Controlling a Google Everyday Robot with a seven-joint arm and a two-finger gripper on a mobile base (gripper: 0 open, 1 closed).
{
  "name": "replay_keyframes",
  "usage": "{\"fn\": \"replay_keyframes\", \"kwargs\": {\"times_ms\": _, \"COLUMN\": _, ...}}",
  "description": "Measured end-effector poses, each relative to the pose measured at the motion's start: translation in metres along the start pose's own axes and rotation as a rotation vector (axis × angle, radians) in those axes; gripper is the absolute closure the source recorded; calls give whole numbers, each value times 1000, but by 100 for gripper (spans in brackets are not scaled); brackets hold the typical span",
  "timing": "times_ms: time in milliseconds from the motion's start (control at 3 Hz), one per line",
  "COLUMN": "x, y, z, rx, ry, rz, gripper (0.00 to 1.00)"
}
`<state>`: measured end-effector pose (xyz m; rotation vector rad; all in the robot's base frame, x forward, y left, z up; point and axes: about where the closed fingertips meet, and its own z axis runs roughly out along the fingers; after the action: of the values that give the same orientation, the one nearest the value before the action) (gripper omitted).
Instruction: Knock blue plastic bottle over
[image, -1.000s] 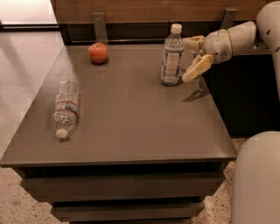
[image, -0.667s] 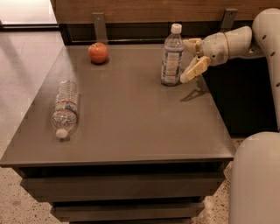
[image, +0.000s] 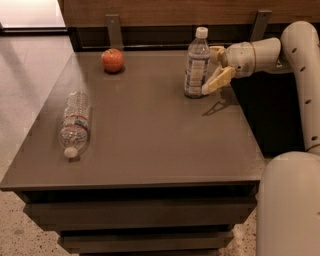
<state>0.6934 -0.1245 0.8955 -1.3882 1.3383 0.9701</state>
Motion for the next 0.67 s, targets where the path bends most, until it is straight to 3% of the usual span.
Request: {"fn": "replay_keyframes", "kwargs": {"times_ms": 667, "x": -1, "y": -2, "z": 12, "rx": -30, "ry": -74, "rz": 10, "gripper": 0}}
